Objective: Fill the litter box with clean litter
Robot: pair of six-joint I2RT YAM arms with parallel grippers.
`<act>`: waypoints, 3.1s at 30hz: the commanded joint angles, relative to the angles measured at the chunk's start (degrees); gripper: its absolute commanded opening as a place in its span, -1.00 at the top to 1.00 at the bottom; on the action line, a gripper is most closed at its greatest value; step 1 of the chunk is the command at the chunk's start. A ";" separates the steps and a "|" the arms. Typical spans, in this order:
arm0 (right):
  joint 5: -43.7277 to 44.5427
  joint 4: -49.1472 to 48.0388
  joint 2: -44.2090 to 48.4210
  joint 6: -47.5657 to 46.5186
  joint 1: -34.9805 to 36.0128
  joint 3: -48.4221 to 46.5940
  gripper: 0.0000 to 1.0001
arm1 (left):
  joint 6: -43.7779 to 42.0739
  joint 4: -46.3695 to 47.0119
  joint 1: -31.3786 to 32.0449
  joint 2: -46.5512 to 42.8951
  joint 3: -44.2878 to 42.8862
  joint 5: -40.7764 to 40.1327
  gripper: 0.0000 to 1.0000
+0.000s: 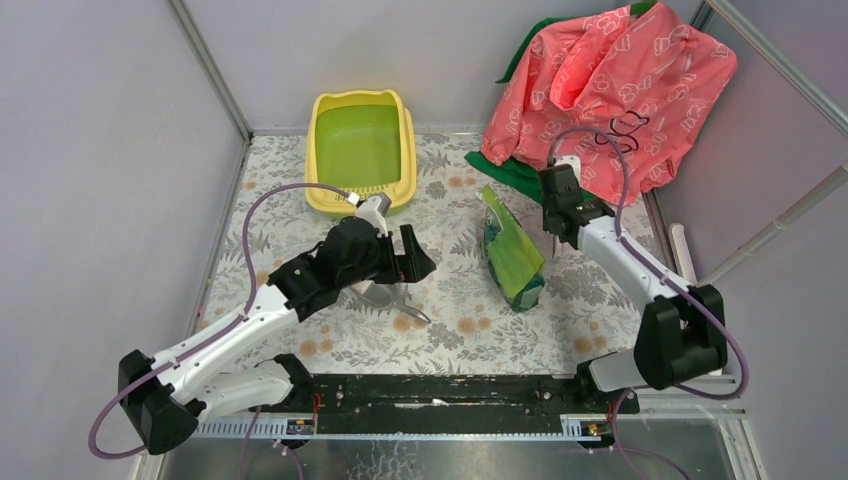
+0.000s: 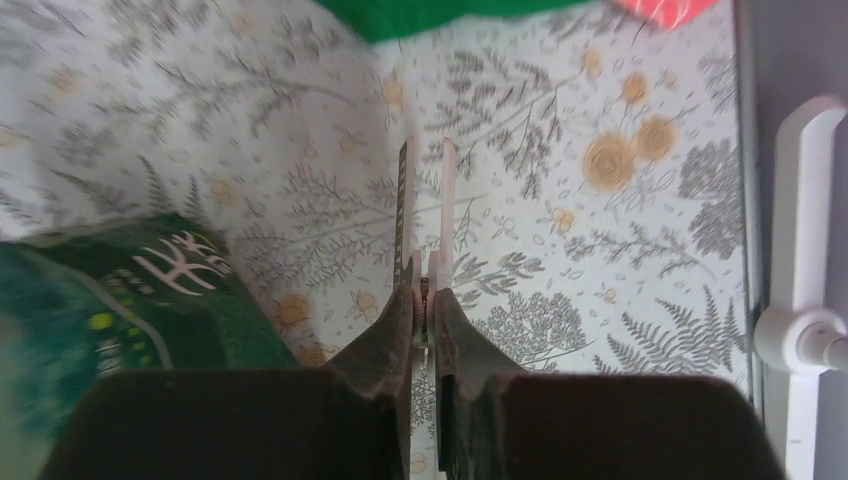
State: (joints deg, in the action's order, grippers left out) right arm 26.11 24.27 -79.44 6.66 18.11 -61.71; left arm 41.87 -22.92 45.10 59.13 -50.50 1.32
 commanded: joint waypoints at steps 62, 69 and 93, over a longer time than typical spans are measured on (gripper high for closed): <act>-12.97 13.75 34.31 3.54 9.84 2.86 -0.15 | 17.65 82.00 3.77 38.56 9.93 5.37 -0.31; -13.42 13.88 35.39 2.92 9.84 3.16 -0.15 | 19.43 81.54 3.86 38.14 7.93 5.43 0.80; -8.75 9.22 3.27 -10.65 20.91 -19.30 0.04 | 16.59 60.07 4.24 23.13 4.66 6.42 1.00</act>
State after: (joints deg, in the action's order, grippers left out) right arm 11.88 36.10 -72.31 0.62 34.15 -75.90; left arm 60.49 41.08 48.77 84.84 -42.54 7.25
